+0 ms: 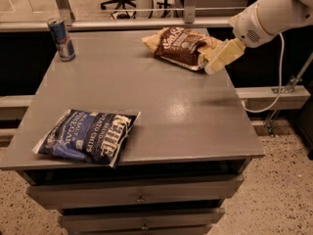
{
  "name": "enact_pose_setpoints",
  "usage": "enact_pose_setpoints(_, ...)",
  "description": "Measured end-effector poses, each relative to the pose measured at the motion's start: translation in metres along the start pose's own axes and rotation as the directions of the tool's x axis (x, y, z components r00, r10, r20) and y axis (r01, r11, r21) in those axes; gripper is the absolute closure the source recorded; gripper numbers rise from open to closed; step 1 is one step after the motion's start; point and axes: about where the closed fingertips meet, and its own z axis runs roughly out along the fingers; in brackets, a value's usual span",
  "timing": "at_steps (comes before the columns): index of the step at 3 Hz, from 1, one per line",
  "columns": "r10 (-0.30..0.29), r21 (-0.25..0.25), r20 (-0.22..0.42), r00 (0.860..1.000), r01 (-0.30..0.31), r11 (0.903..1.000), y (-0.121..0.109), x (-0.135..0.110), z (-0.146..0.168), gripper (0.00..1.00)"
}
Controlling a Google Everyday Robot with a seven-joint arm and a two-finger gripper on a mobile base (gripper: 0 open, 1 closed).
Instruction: Move brown chip bag near blue chip bag
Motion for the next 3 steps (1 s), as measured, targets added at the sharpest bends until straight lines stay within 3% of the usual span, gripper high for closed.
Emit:
enact_pose_setpoints(1,0.082,0.022,0.068,0.994,-0.084,0.9962,-0.024,-0.006,0.033,0.0)
enact_pose_setpoints(3,0.239,0.033,0.12,0.963,-0.245,0.969,-0.054,-0.007,0.091,0.03)
